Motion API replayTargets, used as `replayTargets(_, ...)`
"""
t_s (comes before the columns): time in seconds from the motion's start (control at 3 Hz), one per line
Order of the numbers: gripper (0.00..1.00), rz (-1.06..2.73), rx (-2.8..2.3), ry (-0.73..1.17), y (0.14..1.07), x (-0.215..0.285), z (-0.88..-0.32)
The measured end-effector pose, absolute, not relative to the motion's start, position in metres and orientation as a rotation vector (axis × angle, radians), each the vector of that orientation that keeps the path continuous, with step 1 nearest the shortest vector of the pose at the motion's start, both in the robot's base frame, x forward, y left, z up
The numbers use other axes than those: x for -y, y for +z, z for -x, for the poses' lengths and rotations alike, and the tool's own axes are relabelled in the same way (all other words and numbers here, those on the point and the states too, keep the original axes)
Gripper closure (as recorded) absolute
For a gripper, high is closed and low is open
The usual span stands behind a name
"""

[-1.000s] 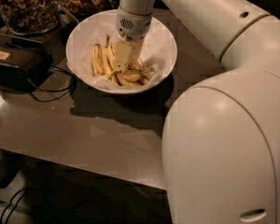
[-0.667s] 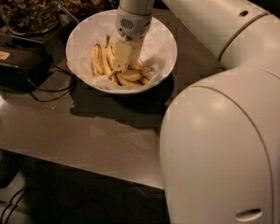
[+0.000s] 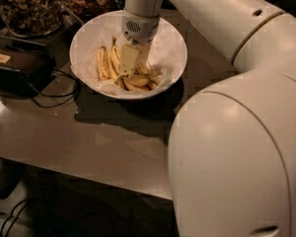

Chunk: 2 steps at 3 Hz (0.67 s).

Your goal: Pick banana from white bowl

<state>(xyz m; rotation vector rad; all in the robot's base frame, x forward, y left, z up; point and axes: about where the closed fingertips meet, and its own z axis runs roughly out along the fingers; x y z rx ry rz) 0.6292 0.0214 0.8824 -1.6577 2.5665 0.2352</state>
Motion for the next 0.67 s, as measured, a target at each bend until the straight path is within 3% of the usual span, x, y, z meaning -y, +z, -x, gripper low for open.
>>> replayTargets(0.67, 0.42, 1.606, -2.531, 0.161, 0.91, -0.006, -0.617)
